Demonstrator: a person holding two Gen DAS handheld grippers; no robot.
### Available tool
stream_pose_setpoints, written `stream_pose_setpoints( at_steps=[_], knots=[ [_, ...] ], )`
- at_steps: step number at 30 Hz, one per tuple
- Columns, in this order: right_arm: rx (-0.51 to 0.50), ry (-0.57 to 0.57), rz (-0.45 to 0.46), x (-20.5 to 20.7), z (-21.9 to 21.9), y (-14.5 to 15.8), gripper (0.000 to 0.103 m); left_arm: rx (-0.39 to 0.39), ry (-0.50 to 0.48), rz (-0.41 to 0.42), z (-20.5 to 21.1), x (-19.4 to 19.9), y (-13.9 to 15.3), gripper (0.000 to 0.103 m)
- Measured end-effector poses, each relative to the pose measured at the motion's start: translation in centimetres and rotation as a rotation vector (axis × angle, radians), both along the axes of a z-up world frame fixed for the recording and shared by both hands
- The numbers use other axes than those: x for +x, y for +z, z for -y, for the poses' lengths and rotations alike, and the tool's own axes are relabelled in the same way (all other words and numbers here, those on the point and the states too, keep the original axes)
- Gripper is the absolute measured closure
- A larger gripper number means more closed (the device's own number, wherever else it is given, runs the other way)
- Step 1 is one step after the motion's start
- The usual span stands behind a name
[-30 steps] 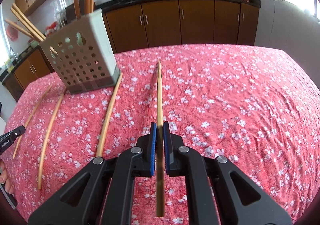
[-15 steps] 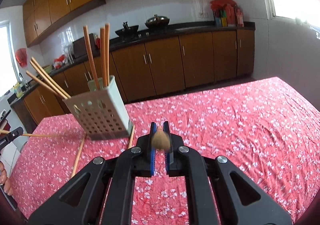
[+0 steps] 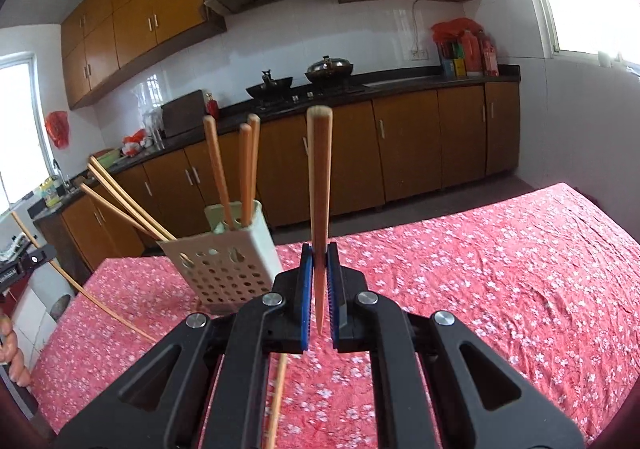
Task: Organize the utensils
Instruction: 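Lift both held chopsticks and carry them over the beige holder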
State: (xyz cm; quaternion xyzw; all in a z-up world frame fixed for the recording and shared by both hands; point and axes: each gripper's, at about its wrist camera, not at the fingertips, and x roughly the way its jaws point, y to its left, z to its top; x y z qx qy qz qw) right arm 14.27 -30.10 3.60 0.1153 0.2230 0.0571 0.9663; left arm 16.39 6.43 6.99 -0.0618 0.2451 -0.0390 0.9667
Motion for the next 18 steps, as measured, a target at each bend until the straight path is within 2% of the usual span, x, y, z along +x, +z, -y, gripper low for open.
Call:
stream_pose_setpoints(
  at_steps=[5, 10, 15, 18],
  knots=[
    [0.041, 0.058, 0.092, -0.5, -1.1, 3.2, 0.095, -0.025, -0.061, 0.061, 1.7, -0.7, 2.4, 0.095],
    [0.084, 0.111, 0.212, -0.8, -2.2, 7.4, 0.095, -0.047, -0.113, 0.158, 4.4, -0.8, 6.1, 0.095],
    [0.088, 0.121, 0.304, 0.2, -3.4, 10.1, 0.095, -0.057, -0.117, 0.268, 6.7, 0.2, 9.8, 0.095],
    [0.075, 0.107, 0.337, 1.4, -3.9, 10.5, 0.095, -0.066, -0.084, 0.313, 7.5, 1.9, 11.2, 0.095]
  ],
)
